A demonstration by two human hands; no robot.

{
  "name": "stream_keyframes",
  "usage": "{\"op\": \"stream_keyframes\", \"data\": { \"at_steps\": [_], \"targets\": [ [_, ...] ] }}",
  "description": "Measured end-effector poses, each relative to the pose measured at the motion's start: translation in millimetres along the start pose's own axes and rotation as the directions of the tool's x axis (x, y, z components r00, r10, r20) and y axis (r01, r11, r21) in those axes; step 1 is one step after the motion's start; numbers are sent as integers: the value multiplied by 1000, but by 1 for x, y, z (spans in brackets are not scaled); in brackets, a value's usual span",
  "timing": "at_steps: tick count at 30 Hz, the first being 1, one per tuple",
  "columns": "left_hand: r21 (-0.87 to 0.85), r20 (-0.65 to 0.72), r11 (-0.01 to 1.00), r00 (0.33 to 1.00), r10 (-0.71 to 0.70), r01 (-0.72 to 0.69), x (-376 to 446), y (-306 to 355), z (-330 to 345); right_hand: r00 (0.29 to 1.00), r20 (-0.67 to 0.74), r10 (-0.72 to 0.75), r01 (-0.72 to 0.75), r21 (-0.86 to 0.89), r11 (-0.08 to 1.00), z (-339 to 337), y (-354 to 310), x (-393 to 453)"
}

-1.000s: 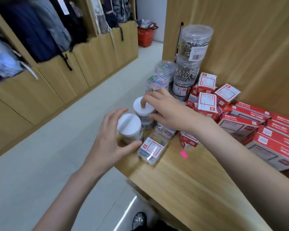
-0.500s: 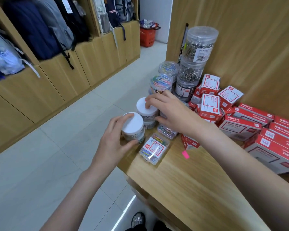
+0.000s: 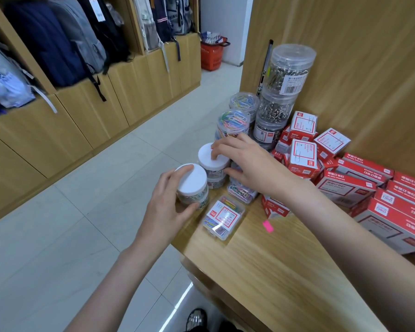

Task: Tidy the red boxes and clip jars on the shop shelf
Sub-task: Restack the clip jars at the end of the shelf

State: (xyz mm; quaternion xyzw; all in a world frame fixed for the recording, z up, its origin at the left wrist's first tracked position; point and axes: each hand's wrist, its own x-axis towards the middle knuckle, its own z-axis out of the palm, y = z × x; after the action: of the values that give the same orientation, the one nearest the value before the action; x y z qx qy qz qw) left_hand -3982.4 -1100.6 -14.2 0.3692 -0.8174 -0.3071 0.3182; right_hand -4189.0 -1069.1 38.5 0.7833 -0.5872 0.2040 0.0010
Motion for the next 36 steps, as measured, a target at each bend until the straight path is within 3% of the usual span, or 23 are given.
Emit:
{"op": "stream_keyframes", "data": {
  "at_steps": [10,18,22,26,33,34,36],
  "targets": [
    [5,24,999,999,32,-32,0,-2,3,1000,1,23,-23,-27,999,-3,-5,-1],
    [35,-8,991,992,128,-128,18,19,-11,967,-213,136,-137,11,990,-36,-7,-37],
    [61,14,971,973,232,-232,45,30,-11,901,-364,236,-241,34,970,-56,-2,-50],
    [43,90,943,941,325,-330,76,40,-12,765,-547,340,-365,66,929,-74,3,-44],
    [8,239,821,798,553,-571,130,41,-9,575,-659,484,-543,134,829,-80,-1,-5],
    [4,248,804,780,575,-594,134,39,-9,574,-649,499,-558,136,819,-76,-7,-8],
    [-1,260,781,754,604,-625,140,37,-9,672,-511,536,-564,115,818,-63,-21,-18]
  ]
}}
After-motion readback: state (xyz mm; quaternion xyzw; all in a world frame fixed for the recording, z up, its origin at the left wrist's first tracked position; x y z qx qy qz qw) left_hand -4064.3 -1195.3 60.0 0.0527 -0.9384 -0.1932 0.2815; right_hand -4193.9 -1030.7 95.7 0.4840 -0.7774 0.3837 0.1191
